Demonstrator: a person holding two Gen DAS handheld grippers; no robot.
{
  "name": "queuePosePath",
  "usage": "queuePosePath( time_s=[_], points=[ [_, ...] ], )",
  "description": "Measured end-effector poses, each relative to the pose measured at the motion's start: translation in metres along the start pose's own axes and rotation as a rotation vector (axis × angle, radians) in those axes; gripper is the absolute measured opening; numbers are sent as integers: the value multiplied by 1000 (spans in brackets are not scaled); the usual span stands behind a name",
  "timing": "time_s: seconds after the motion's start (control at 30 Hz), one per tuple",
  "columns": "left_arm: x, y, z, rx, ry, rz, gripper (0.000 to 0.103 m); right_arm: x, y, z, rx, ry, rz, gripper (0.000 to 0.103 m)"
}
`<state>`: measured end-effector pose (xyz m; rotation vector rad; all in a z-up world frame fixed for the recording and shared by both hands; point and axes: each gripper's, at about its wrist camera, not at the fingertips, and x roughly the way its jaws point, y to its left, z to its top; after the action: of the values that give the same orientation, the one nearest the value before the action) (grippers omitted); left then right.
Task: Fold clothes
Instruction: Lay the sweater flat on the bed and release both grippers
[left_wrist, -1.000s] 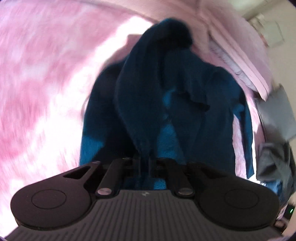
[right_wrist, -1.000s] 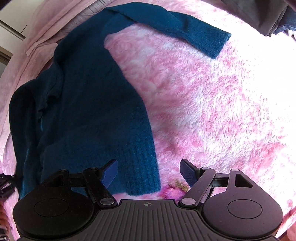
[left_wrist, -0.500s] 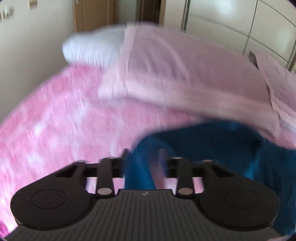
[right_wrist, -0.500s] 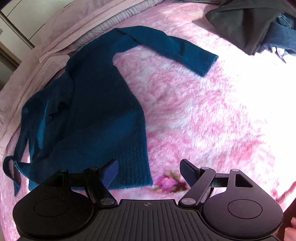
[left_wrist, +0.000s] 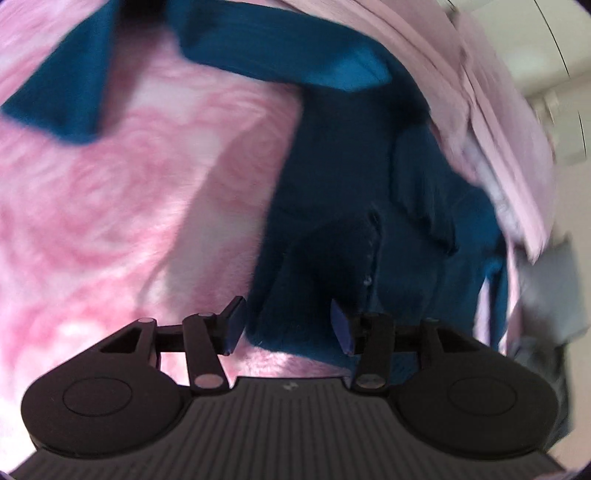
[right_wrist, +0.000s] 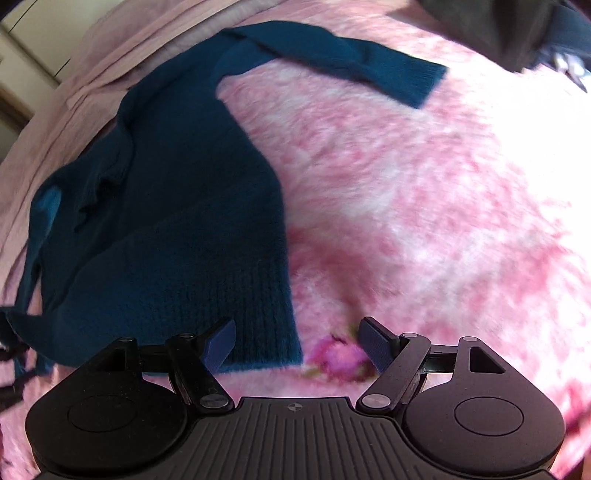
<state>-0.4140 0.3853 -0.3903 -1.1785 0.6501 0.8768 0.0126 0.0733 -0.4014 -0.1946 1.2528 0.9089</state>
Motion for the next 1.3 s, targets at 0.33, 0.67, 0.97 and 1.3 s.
queuePosePath(
  time_s=[0.33, 0.67, 0.97, 1.3],
  points=[
    [-68, -9, -49, 258, -152, 3, 5, -12, 14, 7, -323, 24, 86, 5],
    [-117, 47, -145, 101, 11, 168, 17, -62, -59, -3, -237, 227, 20, 11],
    [-75, 27, -142, -84, -71, 64, 61, -51, -71, -19, -126, 79, 146, 73],
    [-70, 19, -144, -8, -118, 69, 5, -9, -38, -6, -239, 78, 201, 9]
  ],
)
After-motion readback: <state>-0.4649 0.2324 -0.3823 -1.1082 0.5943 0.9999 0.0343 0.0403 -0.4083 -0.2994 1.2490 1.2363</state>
